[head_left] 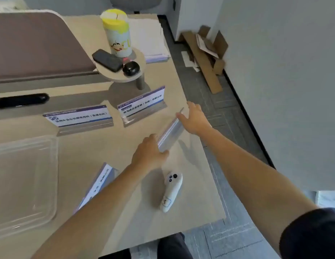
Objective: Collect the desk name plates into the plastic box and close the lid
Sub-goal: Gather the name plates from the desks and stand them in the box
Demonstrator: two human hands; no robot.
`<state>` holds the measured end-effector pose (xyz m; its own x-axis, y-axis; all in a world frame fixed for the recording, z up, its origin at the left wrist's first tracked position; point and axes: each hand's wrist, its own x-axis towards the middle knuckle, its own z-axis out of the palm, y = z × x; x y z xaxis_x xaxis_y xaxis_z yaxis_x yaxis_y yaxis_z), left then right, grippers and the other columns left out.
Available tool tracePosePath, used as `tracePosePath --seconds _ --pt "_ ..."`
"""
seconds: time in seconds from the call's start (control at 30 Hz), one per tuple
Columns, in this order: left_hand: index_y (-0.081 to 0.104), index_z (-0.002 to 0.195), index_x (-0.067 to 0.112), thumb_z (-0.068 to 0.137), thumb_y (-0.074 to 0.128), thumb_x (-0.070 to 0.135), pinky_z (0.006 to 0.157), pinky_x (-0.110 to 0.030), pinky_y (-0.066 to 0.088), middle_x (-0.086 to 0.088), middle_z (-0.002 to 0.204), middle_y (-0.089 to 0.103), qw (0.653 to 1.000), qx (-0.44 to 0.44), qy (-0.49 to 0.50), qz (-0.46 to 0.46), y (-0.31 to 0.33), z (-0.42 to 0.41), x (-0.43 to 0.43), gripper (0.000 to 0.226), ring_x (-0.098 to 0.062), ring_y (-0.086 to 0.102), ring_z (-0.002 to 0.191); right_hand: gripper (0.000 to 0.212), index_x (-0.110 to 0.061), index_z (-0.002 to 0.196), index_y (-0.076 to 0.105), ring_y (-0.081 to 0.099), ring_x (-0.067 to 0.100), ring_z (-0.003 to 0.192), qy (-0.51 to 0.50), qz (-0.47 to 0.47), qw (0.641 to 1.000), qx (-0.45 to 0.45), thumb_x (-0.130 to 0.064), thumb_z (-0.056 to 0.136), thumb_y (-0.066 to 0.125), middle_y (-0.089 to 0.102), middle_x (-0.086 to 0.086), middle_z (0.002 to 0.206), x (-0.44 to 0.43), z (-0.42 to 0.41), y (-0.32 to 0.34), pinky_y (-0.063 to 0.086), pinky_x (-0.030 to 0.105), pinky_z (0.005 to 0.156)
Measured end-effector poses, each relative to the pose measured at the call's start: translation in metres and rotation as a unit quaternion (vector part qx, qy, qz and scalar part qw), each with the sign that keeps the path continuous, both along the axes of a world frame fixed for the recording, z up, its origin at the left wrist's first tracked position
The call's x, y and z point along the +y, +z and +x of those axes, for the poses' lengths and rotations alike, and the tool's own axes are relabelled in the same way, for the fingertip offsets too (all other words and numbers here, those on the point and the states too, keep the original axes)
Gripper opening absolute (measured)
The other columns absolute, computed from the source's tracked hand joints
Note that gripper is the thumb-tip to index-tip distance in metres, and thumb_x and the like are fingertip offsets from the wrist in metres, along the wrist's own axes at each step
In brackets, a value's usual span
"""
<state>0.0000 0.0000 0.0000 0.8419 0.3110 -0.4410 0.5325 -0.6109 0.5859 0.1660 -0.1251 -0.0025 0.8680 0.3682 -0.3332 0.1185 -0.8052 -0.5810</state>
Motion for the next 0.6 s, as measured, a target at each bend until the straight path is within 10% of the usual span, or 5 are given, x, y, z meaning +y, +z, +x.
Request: tracePosePath --seconds 0.2,0.6 --pt "0.046 0.126 0.02 0.092 0.053 0.029 0.071 -0.036 0.049 -0.004 0.1 0.059 0.993 0.033 0.032 0.106 -0.02 0.024 -0.022 0.037 -0.028 0.058 0.091 0.081 -0.016 0.157 0.012 0.031 0.03 0.144 0.042 0.046 0.994 0.092 -0.052 0.096 0.051 0.027 0.008 0.161 0.001 0.031 -0.022 0.031 0.044 0.115" --pt "0.049 0.117 0.018 0.098 0.048 0.023 0.064 -0.033 0.04 -0.007 0.084 0.062 0.974 -0.05 0.027 0.22 -0.003 0.015 -0.011 0.02 -0.033 0.056 0.075 0.03 -0.025 0.114 0.042 0.059 0.008 0.087 0.069 0.151 0.982 0.09 -0.051 0.1 0.042 0.058 -0.003 0.108 0.015 0.023 -0.012 0.044 0.022 0.066"
